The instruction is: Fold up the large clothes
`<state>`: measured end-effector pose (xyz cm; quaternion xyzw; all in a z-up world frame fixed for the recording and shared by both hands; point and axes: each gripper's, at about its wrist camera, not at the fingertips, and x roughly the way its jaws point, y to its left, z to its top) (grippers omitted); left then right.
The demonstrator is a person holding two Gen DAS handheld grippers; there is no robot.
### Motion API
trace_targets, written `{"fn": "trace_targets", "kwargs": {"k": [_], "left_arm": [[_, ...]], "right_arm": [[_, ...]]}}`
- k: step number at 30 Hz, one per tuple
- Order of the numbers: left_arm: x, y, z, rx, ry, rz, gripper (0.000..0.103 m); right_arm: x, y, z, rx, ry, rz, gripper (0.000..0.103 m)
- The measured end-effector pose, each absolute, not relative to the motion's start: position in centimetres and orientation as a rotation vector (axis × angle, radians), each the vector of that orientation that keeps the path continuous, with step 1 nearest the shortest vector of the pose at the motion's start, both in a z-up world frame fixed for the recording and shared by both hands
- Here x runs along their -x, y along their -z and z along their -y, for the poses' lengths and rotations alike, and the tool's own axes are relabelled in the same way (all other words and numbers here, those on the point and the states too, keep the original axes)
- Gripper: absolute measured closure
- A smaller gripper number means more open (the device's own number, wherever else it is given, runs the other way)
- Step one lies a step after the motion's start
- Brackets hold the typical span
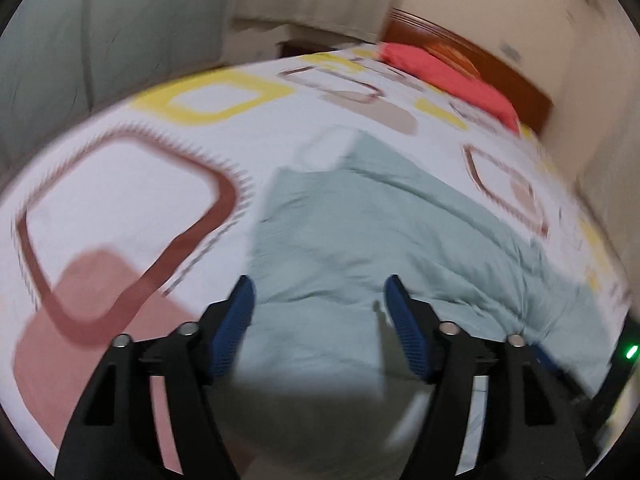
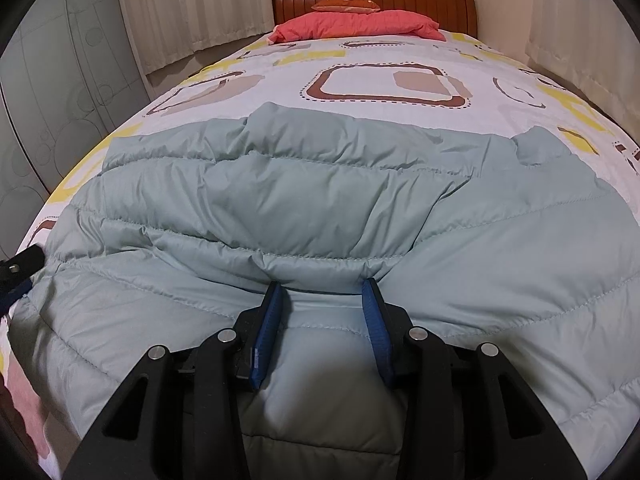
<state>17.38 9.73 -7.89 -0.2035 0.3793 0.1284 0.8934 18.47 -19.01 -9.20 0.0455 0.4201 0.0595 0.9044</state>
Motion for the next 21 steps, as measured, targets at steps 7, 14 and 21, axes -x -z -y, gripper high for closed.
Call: {"fn": "trace_targets", "kwargs": {"k": [7, 14, 21], "left_arm": [[-14.2, 12.2, -15.5, 0.891, -0.211, -0.772, 0.022], [-16.3, 12.6, -13.3, 0.954, -0.055, -0.759, 0.022], [-17.7, 13.6, -12.4, 0.954, -0.039, -0.776, 0.062]], "right_arm": [[-18.5, 9.2, 19.1, -0.094, -0.124, -0.866, 0.061], [-18.5, 9.2, 19.1, -0.093, -0.122, -0.865, 0.061], [-18.5, 9.0, 19.0, -0.088, -0.117, -0.863, 0.061]]}}
